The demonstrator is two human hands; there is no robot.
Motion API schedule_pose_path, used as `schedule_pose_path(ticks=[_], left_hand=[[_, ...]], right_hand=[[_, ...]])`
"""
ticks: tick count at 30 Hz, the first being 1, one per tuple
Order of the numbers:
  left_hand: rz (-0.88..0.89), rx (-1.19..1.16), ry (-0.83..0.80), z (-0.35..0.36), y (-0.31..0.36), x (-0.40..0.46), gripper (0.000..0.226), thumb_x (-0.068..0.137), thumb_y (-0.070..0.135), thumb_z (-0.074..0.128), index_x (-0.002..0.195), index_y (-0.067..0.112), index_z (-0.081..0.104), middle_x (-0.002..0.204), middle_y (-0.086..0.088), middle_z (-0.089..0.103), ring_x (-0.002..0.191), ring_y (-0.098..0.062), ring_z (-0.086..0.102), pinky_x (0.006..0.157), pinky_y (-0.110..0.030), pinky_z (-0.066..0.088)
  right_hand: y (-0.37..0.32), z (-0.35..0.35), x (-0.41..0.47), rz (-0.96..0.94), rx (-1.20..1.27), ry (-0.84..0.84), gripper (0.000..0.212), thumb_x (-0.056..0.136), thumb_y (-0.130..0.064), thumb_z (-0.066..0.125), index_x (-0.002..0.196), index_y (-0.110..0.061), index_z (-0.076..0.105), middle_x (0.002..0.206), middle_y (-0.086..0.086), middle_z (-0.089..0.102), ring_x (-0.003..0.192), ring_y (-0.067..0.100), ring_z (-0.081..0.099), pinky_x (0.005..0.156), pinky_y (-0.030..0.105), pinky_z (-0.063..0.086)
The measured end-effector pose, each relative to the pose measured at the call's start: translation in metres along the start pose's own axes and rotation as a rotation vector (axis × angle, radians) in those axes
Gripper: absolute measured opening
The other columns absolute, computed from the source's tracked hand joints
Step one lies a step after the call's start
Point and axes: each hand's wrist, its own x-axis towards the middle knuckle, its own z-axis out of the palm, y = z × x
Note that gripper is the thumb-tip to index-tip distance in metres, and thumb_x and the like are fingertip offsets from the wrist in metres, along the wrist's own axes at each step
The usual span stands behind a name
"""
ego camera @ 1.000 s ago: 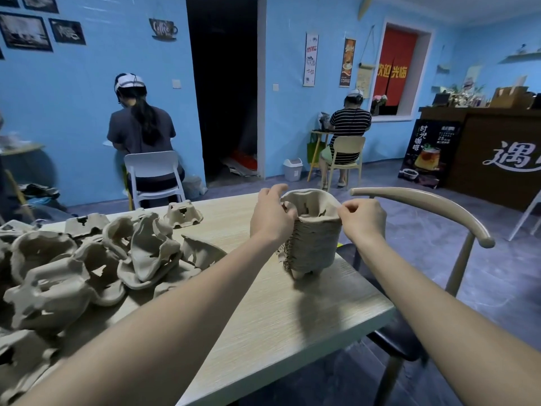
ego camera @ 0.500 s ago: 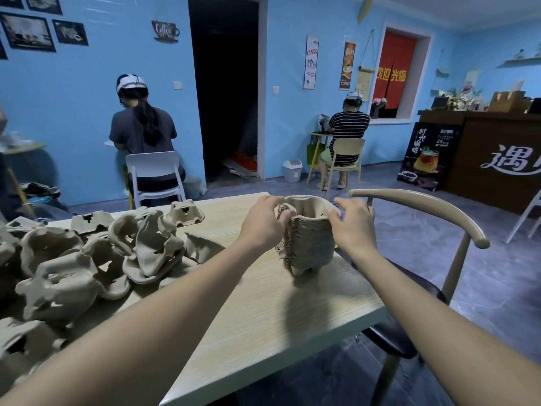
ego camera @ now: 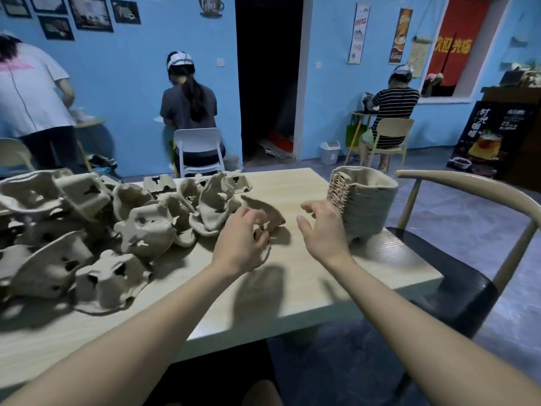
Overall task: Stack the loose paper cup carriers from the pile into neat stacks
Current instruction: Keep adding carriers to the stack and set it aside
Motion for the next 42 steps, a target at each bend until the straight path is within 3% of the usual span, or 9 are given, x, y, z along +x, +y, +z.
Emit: schedule_pose_path(ticks=[2,9,16,19,23,26,30,36,42], left_hand=[[-0.008,0.024,0.015,-0.003,-0.015,-0.006,0.029,0.086,0.015,0.062,0.114,0.012,0.061,0.118,-0.005,0.055,0.108,-0.022,0.052,0.093,-0.030,0.040],[0.046,0.093,0.042,0.006,-0.049,-0.022,0.024,0.083,0.010,0.061,0.107,0.013,0.064,0.113,-0.004,0.057,0.108,-0.024,0.050,0.093,-0.030,0.038],[0.087,0.058,0.095,0.019,-0.065,-0.028,0.025,0.086,0.012,0.061,0.111,0.014,0.062,0.115,0.000,0.058,0.106,-0.021,0.048,0.091,-0.022,0.034],[0.081,0.025,0.103,0.023,-0.070,-0.029,0.026,0.087,0.013,0.060,0.113,0.015,0.062,0.119,0.001,0.057,0.109,-0.019,0.045,0.093,-0.021,0.032],[0.091,0.012,0.107,0.024,-0.072,-0.029,0.026,0.087,0.012,0.061,0.112,0.015,0.063,0.117,0.001,0.058,0.107,-0.019,0.045,0.092,-0.019,0.032],[0.097,0.039,0.106,0.025,-0.073,-0.030,0.025,0.087,0.013,0.060,0.113,0.015,0.062,0.118,0.001,0.058,0.109,-0.020,0.045,0.091,-0.019,0.032],[0.115,0.070,0.104,0.025,-0.073,-0.030,0.026,0.089,0.016,0.059,0.115,0.015,0.060,0.120,0.002,0.056,0.109,-0.020,0.044,0.091,-0.024,0.036],[0.117,0.052,0.103,0.025,-0.072,-0.030,0.025,0.090,0.019,0.059,0.115,0.014,0.060,0.119,0.000,0.056,0.110,-0.023,0.045,0.093,-0.025,0.035],[0.094,-0.009,0.112,0.018,-0.065,-0.024,0.026,0.094,0.027,0.053,0.114,0.011,0.060,0.115,-0.006,0.057,0.109,-0.022,0.047,0.094,-0.021,0.031]], right_hand=[[-0.005,0.017,-0.001,0.014,0.020,-0.035,0.028,0.088,-0.013,0.057,0.114,-0.006,0.062,0.116,0.014,0.057,0.110,0.029,0.051,0.098,0.034,0.038],[-0.007,0.059,0.009,0.095,0.039,-0.079,0.035,0.087,-0.012,0.058,0.122,-0.008,0.055,0.124,0.013,0.052,0.119,0.028,0.045,0.098,0.030,0.032],[-0.009,0.080,0.032,0.088,0.063,-0.123,0.044,0.090,-0.015,0.058,0.133,-0.011,0.048,0.135,0.008,0.047,0.125,0.025,0.042,0.102,0.031,0.032],[-0.009,0.085,0.037,0.083,0.067,-0.133,0.030,0.090,-0.015,0.057,0.119,-0.009,0.055,0.122,0.009,0.055,0.115,0.027,0.048,0.091,0.033,0.036],[-0.007,0.085,0.035,0.088,0.112,-0.096,0.004,0.087,-0.012,0.060,0.088,-0.013,0.056,0.097,0.009,0.061,0.094,0.028,0.054,0.074,0.033,0.037],[-0.003,0.079,0.026,0.088,0.157,-0.050,0.016,0.086,-0.008,0.059,0.077,-0.018,0.052,0.087,0.005,0.061,0.087,0.027,0.058,0.074,0.039,0.045],[0.009,0.069,0.009,-0.038,0.073,-0.004,0.008,0.082,-0.003,0.058,0.078,-0.010,0.056,0.082,0.005,0.060,0.084,0.029,0.053,0.072,0.042,0.043],[0.008,0.052,-0.011,-0.235,0.000,0.019,0.019,0.075,0.008,0.054,0.081,-0.009,0.061,0.080,-0.001,0.055,0.084,0.017,0.046,0.083,0.040,0.041],[0.002,0.044,-0.017,-0.387,-0.045,-0.039,0.019,0.074,0.005,0.065,0.087,-0.009,0.067,0.087,0.003,0.065,0.084,0.021,0.052,0.074,0.030,0.041]])
